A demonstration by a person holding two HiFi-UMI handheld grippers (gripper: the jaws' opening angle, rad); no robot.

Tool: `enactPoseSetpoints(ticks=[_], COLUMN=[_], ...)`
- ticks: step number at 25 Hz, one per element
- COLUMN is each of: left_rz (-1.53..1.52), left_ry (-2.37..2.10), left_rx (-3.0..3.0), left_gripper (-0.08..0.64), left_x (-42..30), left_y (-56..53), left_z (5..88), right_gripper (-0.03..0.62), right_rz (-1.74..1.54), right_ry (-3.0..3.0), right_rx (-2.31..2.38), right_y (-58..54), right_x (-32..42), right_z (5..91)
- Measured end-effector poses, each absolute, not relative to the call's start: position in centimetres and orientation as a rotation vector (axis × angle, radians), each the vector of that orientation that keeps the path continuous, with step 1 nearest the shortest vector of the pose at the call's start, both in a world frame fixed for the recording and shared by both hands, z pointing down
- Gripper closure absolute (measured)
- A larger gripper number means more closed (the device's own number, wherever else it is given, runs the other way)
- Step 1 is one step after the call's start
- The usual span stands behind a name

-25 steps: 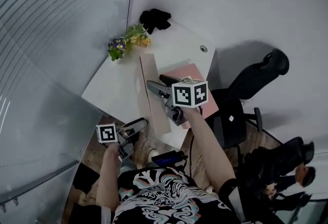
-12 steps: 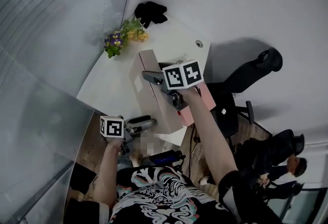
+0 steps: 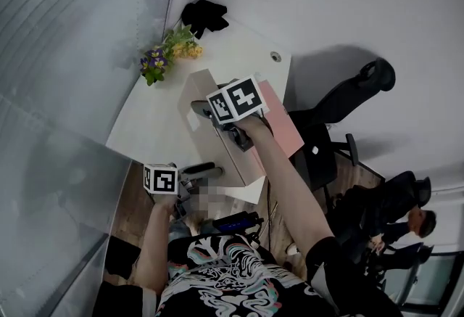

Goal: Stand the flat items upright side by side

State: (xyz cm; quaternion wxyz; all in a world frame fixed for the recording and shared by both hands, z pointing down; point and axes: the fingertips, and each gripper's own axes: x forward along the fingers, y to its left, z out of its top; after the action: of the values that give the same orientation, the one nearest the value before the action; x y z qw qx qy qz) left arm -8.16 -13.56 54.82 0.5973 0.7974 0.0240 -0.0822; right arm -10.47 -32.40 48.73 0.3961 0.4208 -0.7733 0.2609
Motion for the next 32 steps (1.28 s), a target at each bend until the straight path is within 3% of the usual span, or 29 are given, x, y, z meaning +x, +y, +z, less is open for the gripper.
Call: enactPoseSetpoints(ticks=[5,14,32], left_rz=[-0.168,-0.124,-0.179], left_ry=[0.038,0.020,-0.066], left_rx=[1.867,1.888,1.897], left_gripper=[0.307,0.305,0.305], left_x=[-8.0,-7.3,-7.9], left_y=[-13.9,-13.9,-14.7], left_z=[54.8,54.7,53.5], right_gripper=[0.213,0.253,0.272], right_rz=[0.585,0.642,0.595], right_ry=[-1.939,-1.935,-2.045], right_rx=[1.006,1.081,1.192], right_y=[-32.5,-33.2,-31.7], right_x=[-11.0,-10.6,-10.5], right_z=[49.0,49.1,45.9])
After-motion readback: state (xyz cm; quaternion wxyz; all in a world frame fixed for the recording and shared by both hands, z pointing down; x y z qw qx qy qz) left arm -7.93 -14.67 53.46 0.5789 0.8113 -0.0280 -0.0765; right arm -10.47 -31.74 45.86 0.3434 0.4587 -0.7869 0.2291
